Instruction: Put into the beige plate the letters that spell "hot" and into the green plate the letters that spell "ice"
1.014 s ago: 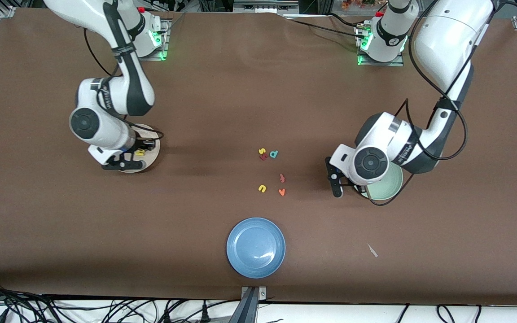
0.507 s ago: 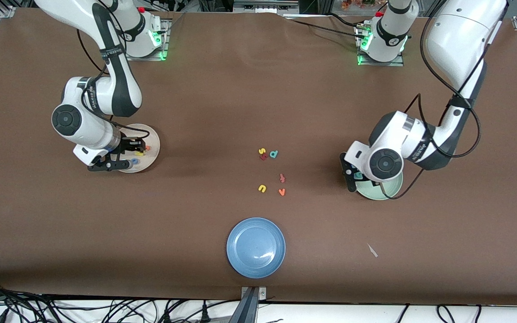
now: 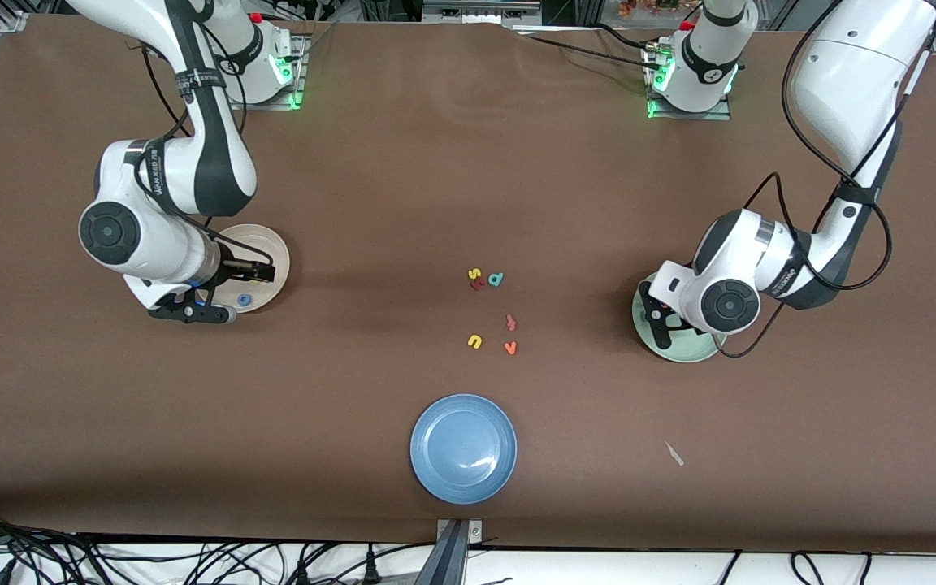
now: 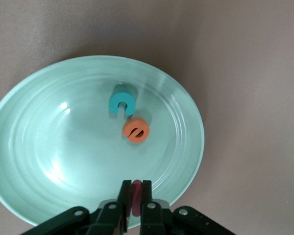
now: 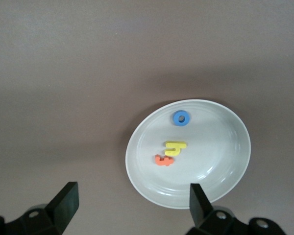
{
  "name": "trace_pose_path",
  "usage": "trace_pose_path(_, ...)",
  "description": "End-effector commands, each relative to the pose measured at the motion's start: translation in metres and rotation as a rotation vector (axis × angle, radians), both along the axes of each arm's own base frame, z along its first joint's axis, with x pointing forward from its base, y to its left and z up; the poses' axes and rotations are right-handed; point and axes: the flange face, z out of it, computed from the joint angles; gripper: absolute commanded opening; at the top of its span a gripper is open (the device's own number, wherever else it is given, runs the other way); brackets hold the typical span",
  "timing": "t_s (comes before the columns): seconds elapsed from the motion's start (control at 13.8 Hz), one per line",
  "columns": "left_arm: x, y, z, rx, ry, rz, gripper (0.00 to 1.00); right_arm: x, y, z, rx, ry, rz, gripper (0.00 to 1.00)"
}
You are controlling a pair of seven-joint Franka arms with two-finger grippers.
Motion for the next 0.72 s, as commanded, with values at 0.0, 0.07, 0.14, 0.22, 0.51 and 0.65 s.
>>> trace_pose_path(0.0, 0.000, 0.010, 0.003, -0.001, -0.013, -0.004, 0.99, 0.017, 0.010, -0.018, -0.021, 0.033, -0.042, 1.00)
trace_pose_path(0.07, 0.001, 0.016, 0.004, -0.006, -0.013, 0.006, 1.00, 0.018, 0.008, -0.016, -0.016, 0.029, -0.048, 1.00)
trace_pose_path(0.14, 0.003, 0.015, 0.008, -0.017, -0.016, 0.014, 1.00, 0.020, 0.006, -0.010, -0.014, 0.023, -0.050, 1.00)
trace_pose_path(0.22, 0.006, 0.014, 0.015, -0.019, -0.024, 0.016, 1.00, 0.021, 0.003, -0.006, -0.011, 0.032, -0.062, 1.00)
trace_pose_path(0.51, 0.017, -0.004, 0.055, -0.080, -0.036, 0.096, 1.00, 0.023, -0.052, 0.031, 0.108, 0.037, -0.125, 1.00)
trace_pose_path(0.65, 0.026, -0.013, 0.088, -0.103, -0.016, 0.173, 1.00, 0.014, -0.066, 0.055, 0.059, 0.016, -0.068, 1.00)
